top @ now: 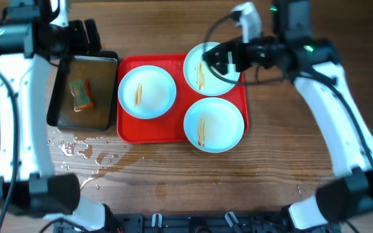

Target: Clean dirty plates on tray and stack at the side

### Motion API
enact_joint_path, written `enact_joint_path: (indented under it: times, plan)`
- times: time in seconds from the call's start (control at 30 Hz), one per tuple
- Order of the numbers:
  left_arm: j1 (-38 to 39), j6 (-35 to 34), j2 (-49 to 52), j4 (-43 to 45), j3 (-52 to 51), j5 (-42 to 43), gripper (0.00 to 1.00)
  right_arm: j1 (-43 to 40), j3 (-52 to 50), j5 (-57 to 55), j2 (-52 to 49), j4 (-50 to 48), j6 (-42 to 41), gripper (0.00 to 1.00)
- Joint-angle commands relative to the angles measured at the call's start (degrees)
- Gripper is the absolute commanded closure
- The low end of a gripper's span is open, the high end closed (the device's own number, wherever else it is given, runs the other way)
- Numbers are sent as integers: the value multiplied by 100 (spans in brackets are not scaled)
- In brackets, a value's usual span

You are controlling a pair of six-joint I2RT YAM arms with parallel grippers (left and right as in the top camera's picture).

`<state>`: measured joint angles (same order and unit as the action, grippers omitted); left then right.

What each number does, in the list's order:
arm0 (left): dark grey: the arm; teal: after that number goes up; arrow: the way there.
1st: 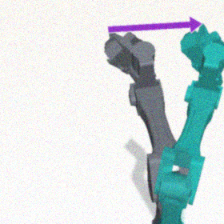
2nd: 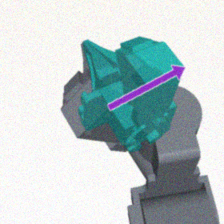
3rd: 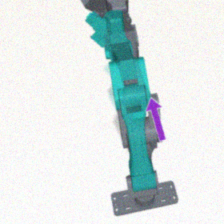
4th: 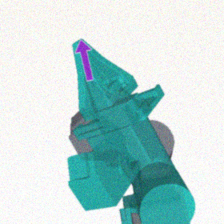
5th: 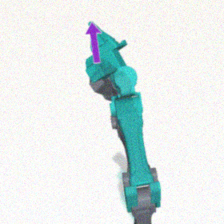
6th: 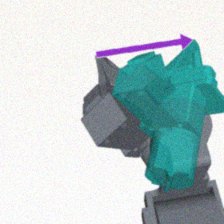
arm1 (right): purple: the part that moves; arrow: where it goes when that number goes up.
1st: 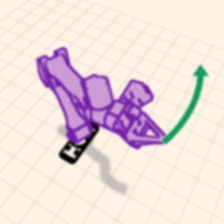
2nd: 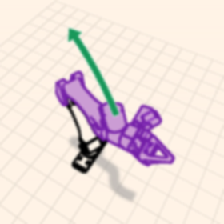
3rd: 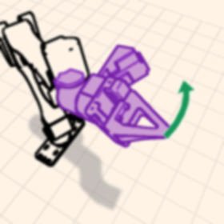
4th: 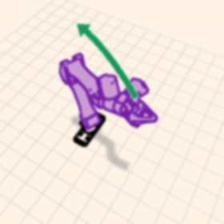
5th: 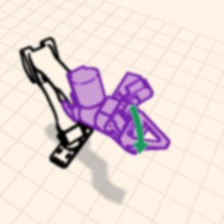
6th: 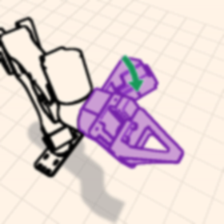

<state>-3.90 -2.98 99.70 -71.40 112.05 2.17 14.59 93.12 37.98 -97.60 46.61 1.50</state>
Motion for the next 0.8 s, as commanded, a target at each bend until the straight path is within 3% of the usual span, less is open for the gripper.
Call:
enact_joint_path:
  times: [0.0,0.17,0.37,0.43,0.5,0.57,0.77]
  plan:
    - [-33,105,151,4,157,-109,0,437,695,-295,-678,424,223,0]
    - [-98,131,179,625,153,-138,0,621,748,-330,-1154,-103,240,0]
    - [-575,129,501,1617,153,-527,0,619,748,-306,-1486,-568,-743,0]
    - [-802,-7,743,1408,153,-494,0,625,741,-498,-1539,-549,-748,0]
    - [-997,-114,1019,776,142,-203,15,636,673,-614,-1545,-498,-754,1]
    - [-1084,-111,1294,337,68,39,20,675,584,-717,-1545,-479,-774,3]
    - [-968,-114,1943,195,-463,236,28,949,420,-1574,-1545,-404,-1071,5]
